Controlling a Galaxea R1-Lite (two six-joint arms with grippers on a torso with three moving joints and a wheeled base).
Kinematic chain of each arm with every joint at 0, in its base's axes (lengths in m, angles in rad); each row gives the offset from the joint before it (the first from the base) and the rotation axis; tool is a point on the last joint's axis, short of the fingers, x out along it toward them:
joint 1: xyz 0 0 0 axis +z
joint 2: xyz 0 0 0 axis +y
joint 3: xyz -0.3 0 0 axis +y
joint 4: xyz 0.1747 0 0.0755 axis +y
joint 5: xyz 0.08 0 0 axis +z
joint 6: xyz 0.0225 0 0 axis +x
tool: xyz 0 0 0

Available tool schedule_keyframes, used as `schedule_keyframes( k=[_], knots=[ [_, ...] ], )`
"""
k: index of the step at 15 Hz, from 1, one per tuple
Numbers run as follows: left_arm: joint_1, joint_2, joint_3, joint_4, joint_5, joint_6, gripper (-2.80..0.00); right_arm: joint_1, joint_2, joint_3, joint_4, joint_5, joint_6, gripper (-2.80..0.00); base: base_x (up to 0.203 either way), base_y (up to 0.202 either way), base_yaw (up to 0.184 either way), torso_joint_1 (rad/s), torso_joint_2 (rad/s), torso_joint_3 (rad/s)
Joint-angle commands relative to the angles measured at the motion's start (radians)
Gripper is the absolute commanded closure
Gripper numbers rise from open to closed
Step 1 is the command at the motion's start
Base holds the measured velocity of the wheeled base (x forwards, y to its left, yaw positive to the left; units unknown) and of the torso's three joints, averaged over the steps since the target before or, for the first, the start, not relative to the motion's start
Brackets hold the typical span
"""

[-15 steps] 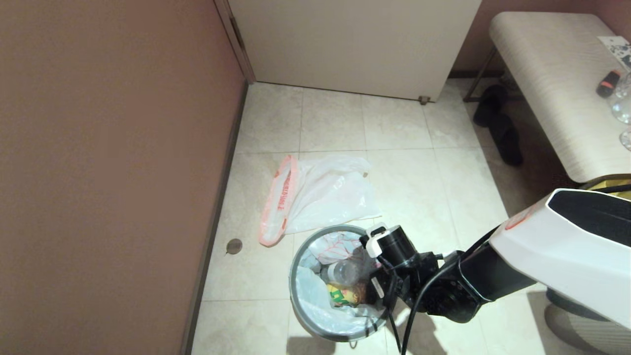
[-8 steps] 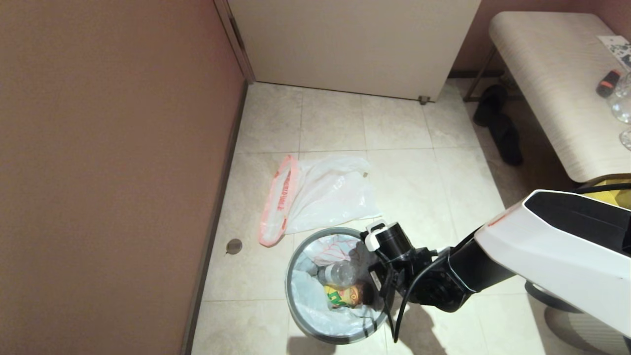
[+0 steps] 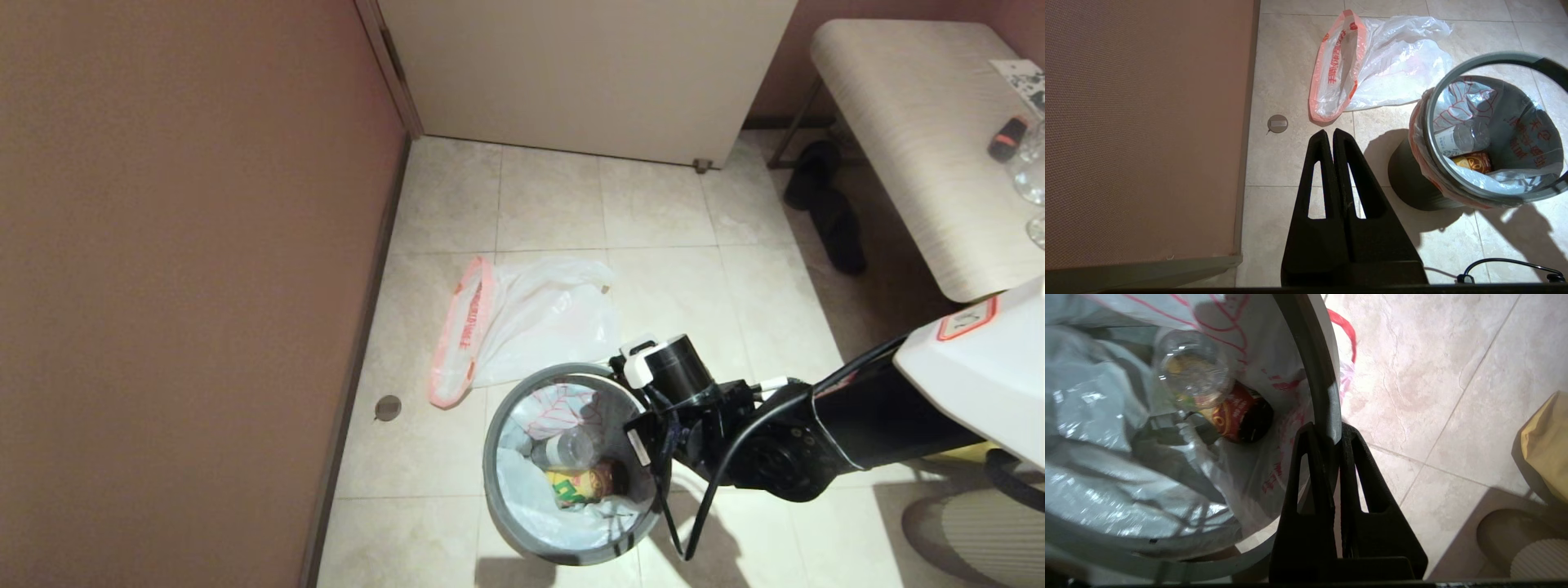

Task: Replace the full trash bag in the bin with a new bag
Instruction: Place the trash can ring on the floor

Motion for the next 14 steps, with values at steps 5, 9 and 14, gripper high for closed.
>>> schedule_keyframes(
  k=[5,9,14],
  knots=[
    [0.002,0.001,0.000,-0.001,0.000,-0.001,0.00,0.048,-0.248,0.069,0.162,0.040,0.084,0.00,0.000,0.000,0.000,0.000,0.00,0.000],
    [0.000,0.001,0.000,-0.001,0.000,-0.001,0.00,0.036,-0.437,0.081,0.335,0.081,0.182,0.00,0.000,0.000,0.000,0.000,0.00,0.000],
    [0.000,0.001,0.000,-0.001,0.000,-0.001,0.00,-0.283,-0.580,0.171,0.463,0.104,0.246,0.00,0.000,0.000,0.000,0.000,0.00,0.000]
  ],
)
